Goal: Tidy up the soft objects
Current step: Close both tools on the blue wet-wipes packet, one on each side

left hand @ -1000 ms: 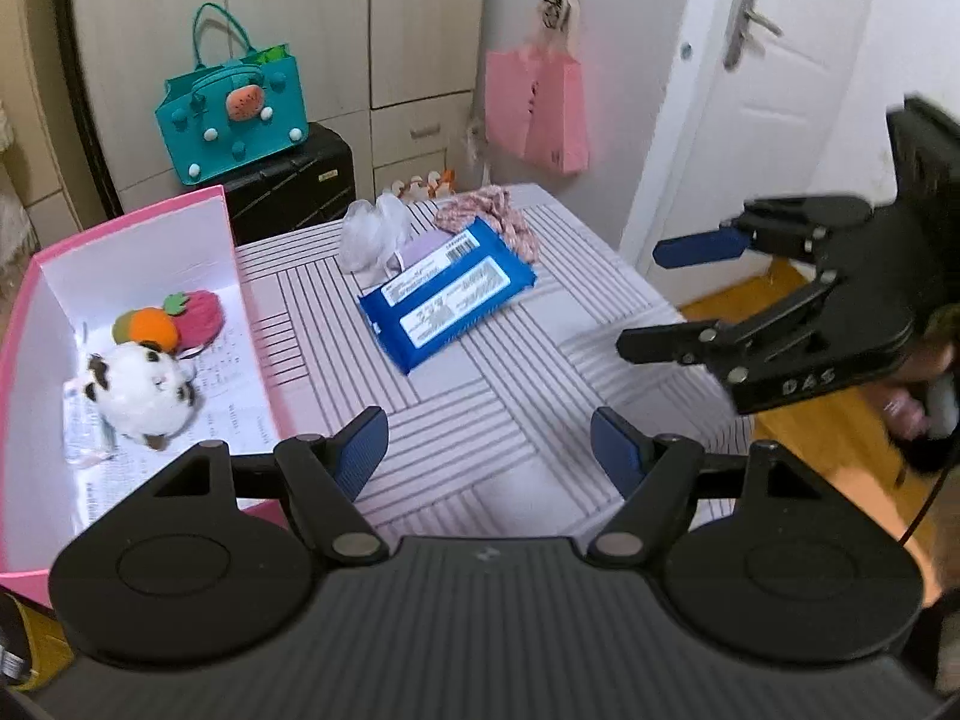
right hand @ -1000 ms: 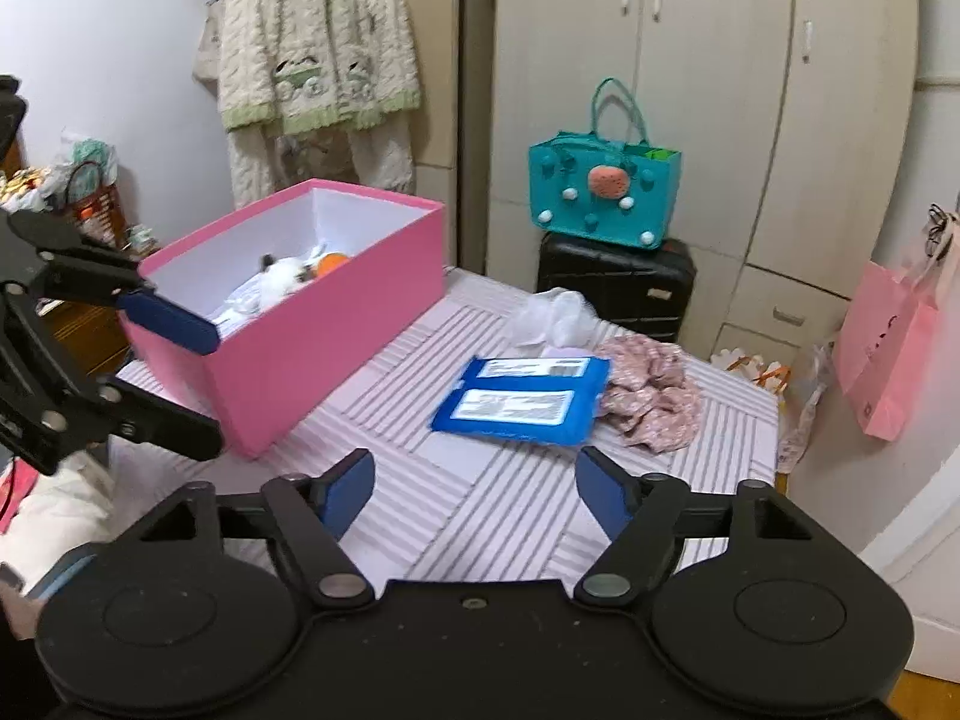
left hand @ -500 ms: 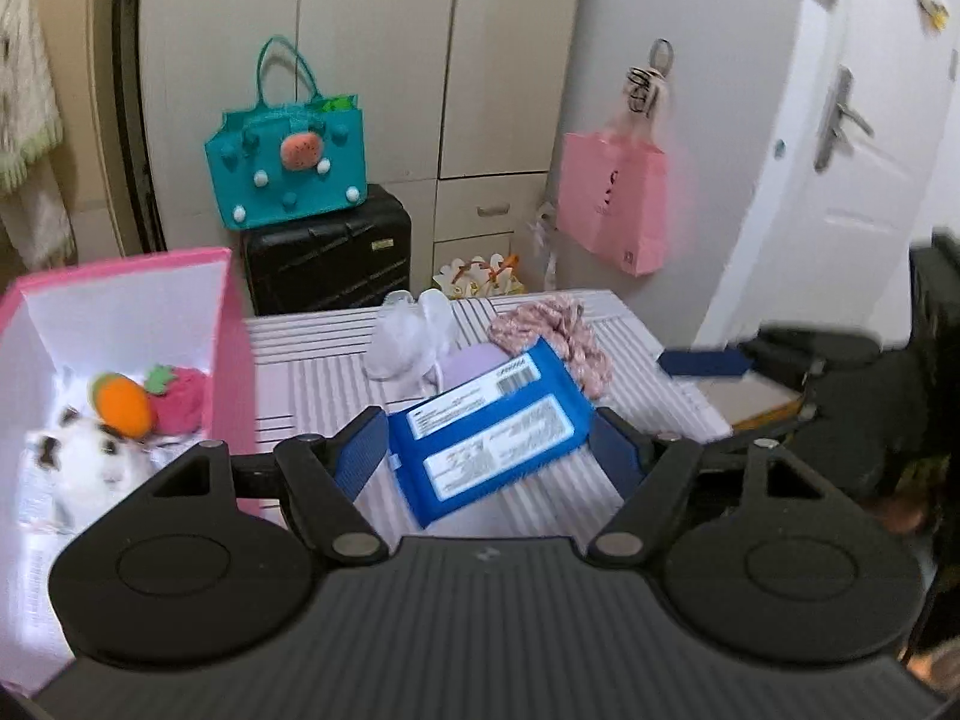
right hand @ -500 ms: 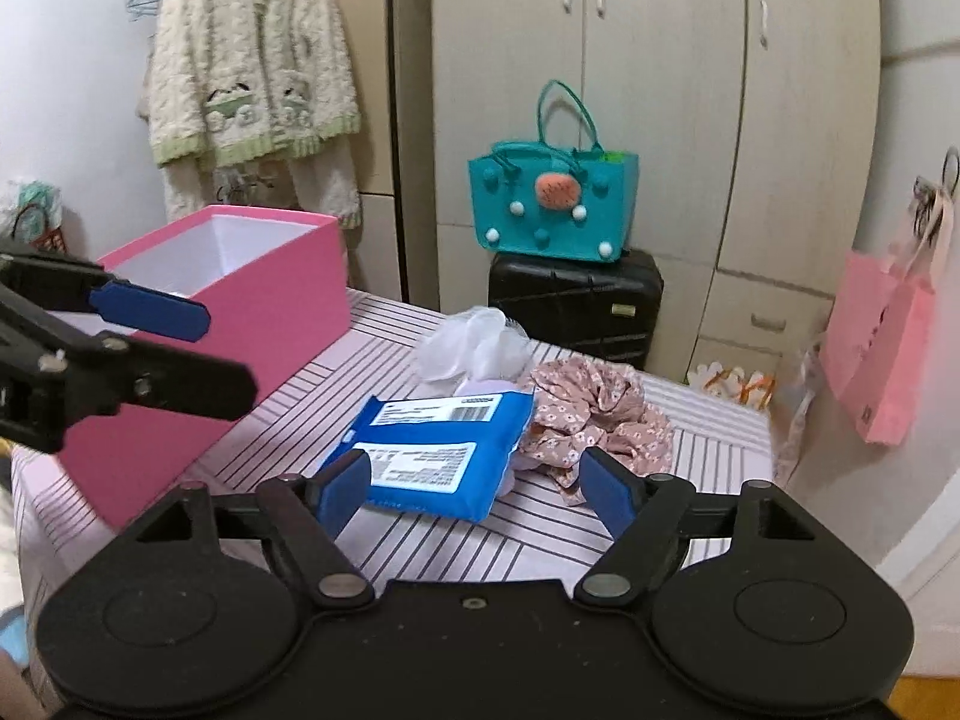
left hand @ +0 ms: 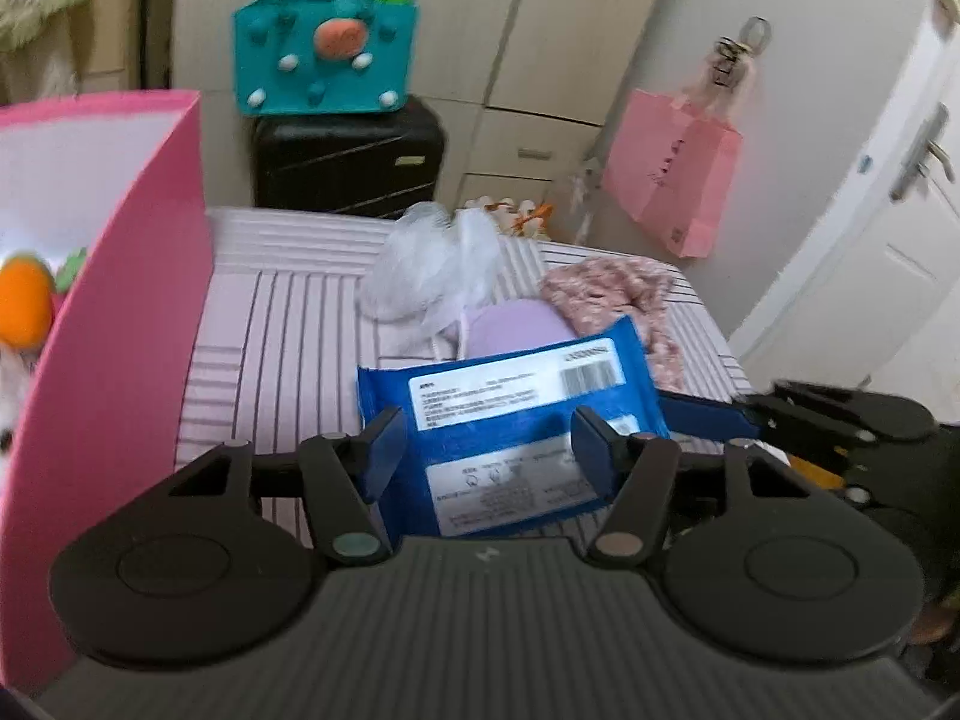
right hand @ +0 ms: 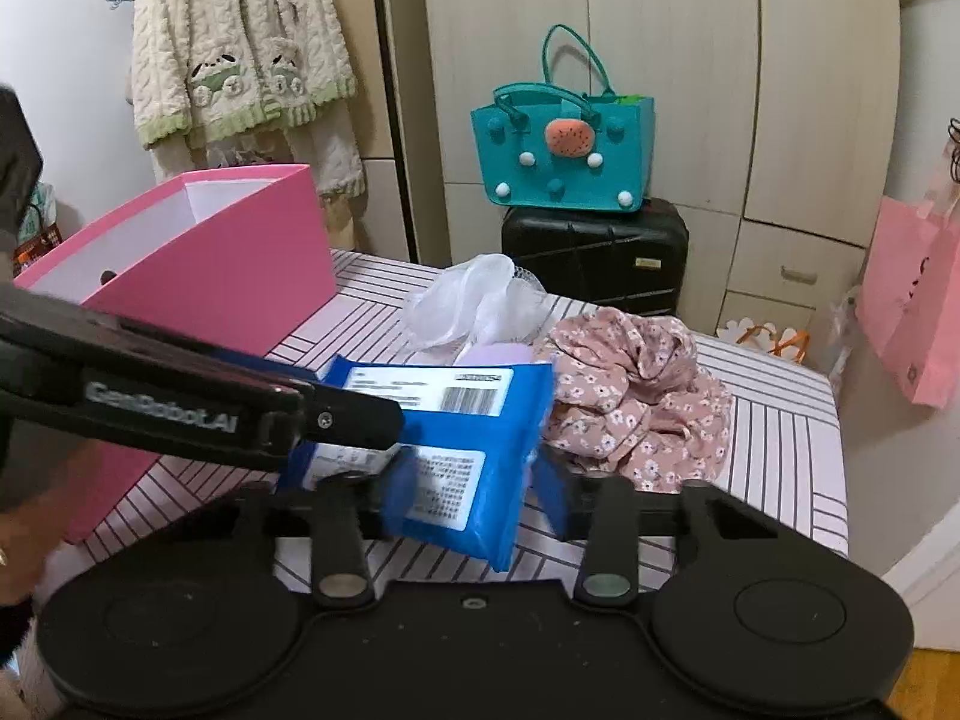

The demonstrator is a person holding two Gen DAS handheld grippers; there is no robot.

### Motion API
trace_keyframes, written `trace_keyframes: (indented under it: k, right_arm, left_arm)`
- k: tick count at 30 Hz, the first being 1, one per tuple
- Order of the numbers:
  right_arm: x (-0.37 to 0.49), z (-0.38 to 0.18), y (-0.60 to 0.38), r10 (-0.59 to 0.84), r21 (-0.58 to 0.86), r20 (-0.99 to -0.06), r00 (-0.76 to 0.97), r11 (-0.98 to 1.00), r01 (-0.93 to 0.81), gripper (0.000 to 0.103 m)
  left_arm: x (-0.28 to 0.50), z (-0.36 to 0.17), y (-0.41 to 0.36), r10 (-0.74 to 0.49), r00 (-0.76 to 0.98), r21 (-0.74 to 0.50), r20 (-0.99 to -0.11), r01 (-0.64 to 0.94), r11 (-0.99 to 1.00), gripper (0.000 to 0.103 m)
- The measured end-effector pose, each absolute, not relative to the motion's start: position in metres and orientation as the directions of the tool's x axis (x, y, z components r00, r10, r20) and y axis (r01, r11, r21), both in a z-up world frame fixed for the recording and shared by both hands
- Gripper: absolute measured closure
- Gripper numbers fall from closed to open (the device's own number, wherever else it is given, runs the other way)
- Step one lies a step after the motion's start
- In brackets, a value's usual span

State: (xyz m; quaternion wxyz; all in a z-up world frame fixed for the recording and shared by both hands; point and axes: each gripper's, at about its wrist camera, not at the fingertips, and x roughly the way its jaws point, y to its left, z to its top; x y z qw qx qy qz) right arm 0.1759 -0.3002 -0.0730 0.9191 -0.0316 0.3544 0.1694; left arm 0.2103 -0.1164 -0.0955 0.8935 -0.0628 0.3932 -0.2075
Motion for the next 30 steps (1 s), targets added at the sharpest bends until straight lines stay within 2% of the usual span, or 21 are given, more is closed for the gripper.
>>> trace_keyframes:
  k: [1, 5, 9, 16, 24, 26, 28, 30]
  right_arm:
    - [0.176, -0.073, -0.303, 0.301, 0.08, -0.659, 0.69, 0.939, -0.333, 0.075]
    - [0.172, -0.071, -0.312, 0.338, 0.142, -0.649, 0.681, 0.934, -0.328, 0.088]
    - [0.163, -0.072, -0.314, 0.341, 0.152, -0.651, 0.679, 0.934, -0.323, 0.091]
    - [0.145, -0.067, -0.315, 0.345, 0.166, -0.638, 0.689, 0.935, -0.315, 0.092]
    - [0.141, -0.074, -0.32, 0.347, 0.206, -0.637, 0.689, 0.937, -0.281, 0.092]
    - [0.138, -0.074, -0.322, 0.353, 0.22, -0.639, 0.683, 0.935, -0.278, 0.093]
    - [0.135, -0.073, -0.324, 0.357, 0.23, -0.641, 0.679, 0.934, -0.274, 0.092]
    - [0.133, -0.073, -0.327, 0.361, 0.243, -0.646, 0.672, 0.932, -0.268, 0.092]
  left_arm:
    - [0.211, -0.098, -0.115, -0.414, 0.61, -0.28, -0.676, 0.308, 0.909, 0.043]
    - [0.208, -0.103, -0.114, -0.389, 0.634, -0.258, -0.668, 0.293, 0.921, 0.043]
    - [0.202, -0.108, -0.112, -0.394, 0.623, -0.27, -0.676, 0.288, 0.919, 0.043]
    - [0.189, -0.115, -0.111, -0.364, 0.657, -0.236, -0.66, 0.279, 0.931, 0.033]
    - [0.194, -0.123, -0.109, -0.423, 0.59, -0.315, -0.688, 0.282, 0.906, 0.031]
    - [0.191, -0.123, -0.109, -0.426, 0.584, -0.318, -0.691, 0.283, 0.905, 0.037]
    - [0.187, -0.123, -0.109, -0.428, 0.584, -0.319, -0.69, 0.285, 0.904, 0.054]
    - [0.183, -0.122, -0.108, -0.429, 0.58, -0.316, -0.693, 0.291, 0.903, 0.061]
